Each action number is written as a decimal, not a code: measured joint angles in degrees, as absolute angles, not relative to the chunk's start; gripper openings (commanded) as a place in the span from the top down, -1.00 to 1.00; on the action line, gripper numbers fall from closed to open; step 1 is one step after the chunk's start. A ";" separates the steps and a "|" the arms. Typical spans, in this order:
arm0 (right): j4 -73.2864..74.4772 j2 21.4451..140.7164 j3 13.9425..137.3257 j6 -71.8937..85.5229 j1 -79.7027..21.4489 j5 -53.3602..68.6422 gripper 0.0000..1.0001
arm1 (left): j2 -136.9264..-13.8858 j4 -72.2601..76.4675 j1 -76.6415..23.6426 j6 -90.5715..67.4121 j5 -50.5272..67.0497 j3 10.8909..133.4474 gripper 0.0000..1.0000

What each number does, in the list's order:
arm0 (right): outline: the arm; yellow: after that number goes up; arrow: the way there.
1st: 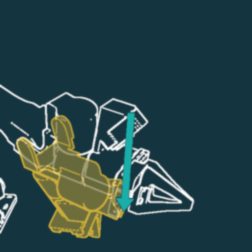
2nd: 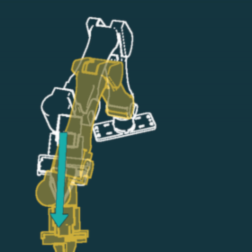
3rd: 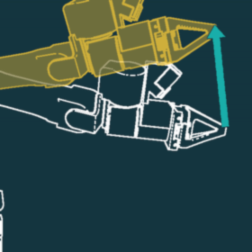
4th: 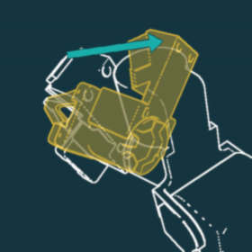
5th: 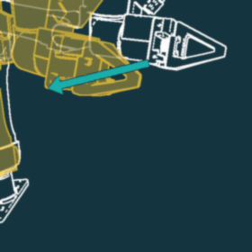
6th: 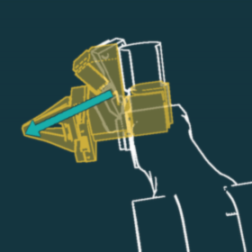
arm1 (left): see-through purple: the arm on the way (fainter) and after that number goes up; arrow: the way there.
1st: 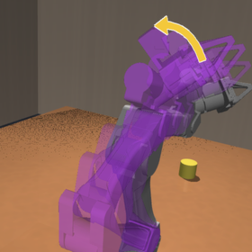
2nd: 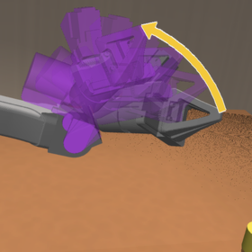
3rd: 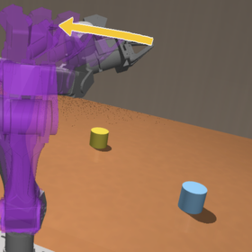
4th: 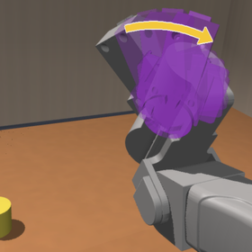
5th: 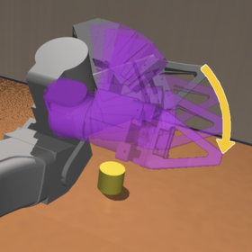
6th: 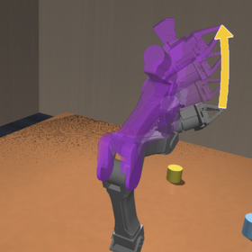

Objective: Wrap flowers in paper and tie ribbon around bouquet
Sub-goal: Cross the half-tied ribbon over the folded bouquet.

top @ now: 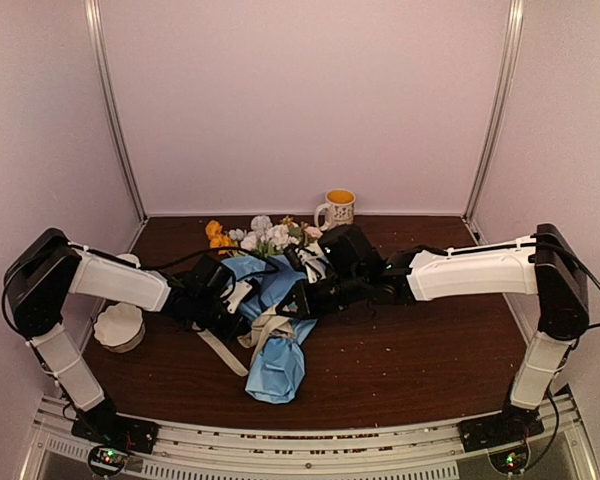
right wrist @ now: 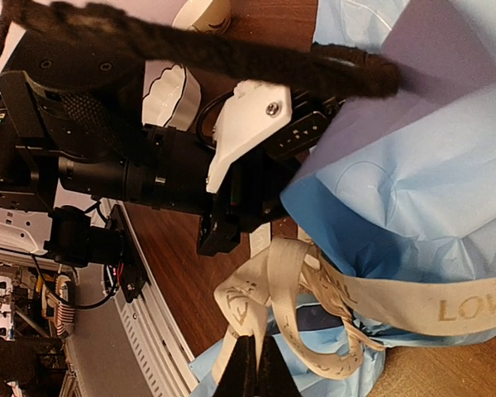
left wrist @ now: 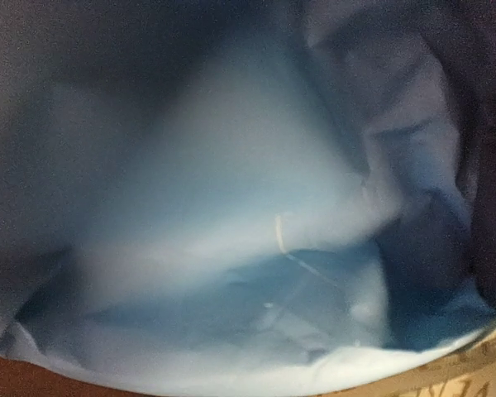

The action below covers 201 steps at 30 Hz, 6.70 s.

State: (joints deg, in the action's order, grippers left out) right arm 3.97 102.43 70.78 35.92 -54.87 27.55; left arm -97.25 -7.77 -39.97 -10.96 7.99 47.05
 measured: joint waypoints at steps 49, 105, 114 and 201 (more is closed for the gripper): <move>13.41 104.57 75.33 35.27 -53.21 22.00 1.00 | -68.93 -10.92 -51.07 -24.60 -5.72 32.21 0.31; 18.11 110.69 88.05 33.01 -53.21 22.26 1.00 | -41.34 -7.03 -56.53 -6.46 -0.23 33.45 1.00; 22.26 114.15 93.36 31.53 -52.60 22.22 1.00 | -53.32 -6.83 -69.80 -0.23 4.23 41.87 1.00; 18.35 104.68 83.29 33.95 -53.87 18.83 0.64 | -80.05 32.97 -51.75 -10.79 -0.45 27.79 1.00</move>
State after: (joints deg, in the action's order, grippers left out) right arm 18.35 104.68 83.29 33.95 -53.87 18.83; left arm -80.05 32.97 -51.75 -10.79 -0.45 27.79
